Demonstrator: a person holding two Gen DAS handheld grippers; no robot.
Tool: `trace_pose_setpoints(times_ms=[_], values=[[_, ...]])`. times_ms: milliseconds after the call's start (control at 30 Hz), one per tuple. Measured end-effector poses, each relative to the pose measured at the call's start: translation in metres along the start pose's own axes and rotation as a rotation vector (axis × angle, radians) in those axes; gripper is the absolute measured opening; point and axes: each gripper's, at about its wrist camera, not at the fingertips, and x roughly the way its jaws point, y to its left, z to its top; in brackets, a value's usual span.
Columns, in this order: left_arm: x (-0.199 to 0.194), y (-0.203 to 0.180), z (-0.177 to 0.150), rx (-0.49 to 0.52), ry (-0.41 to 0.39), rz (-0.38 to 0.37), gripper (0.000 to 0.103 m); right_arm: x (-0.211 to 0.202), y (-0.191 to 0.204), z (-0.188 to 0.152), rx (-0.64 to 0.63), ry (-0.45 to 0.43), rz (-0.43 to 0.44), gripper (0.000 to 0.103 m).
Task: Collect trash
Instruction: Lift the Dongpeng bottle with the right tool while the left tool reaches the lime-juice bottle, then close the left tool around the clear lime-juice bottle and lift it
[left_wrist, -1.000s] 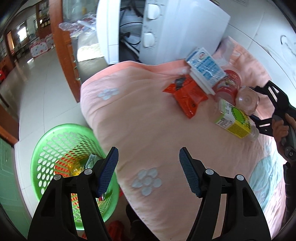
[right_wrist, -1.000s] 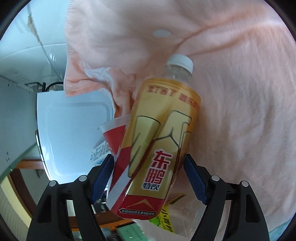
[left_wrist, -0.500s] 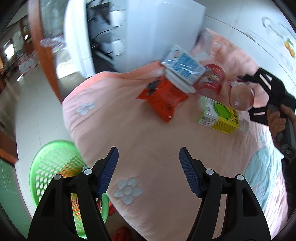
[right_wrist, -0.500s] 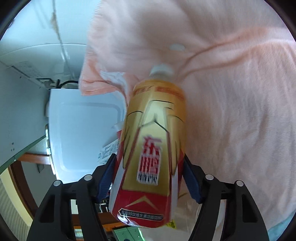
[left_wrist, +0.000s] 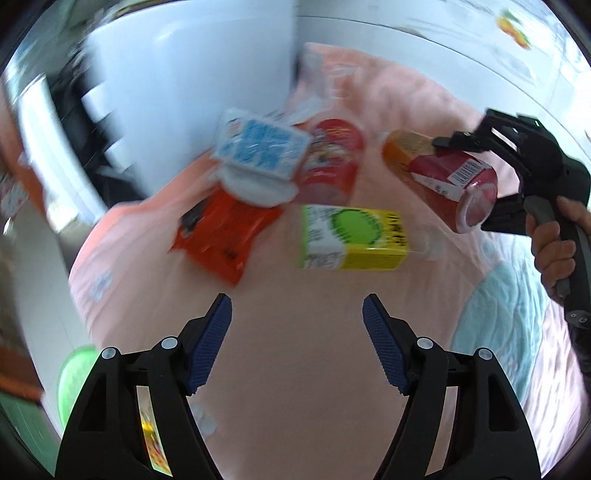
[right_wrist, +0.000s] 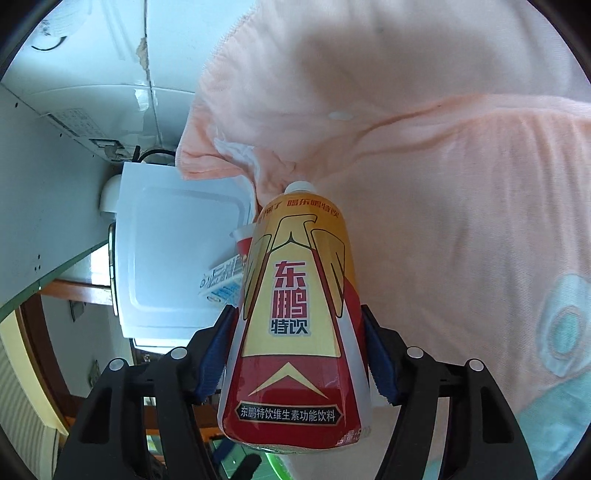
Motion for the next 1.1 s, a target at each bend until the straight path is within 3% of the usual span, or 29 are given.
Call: trace_pose_setpoints(times_ms=[100, 467, 767, 1100], values=[[0.004, -0.014, 0.007, 0.079, 0.000, -0.009, 0.073, -0.007, -0.004, -0.004, -0.014, 0.010, -0.012, 0.063], [0.022, -0.042, 0.030, 0.322, -0.004, -0.148, 0.072, -0.049, -0.021, -0.028, 0.001, 0.006, 0.049, 0.063], [0.063, -0.054, 0.061, 0.577, 0.069, -0.276, 0.071, -0.070, -0.027, -0.040, 0.011, -0.015, 0.078, 0.063], [0.097, -0.056, 0.076, 0.694, 0.140, -0.359, 0.074, -0.076, -0.035, -0.038, 0.027, -0.018, 0.078, 0.063]])
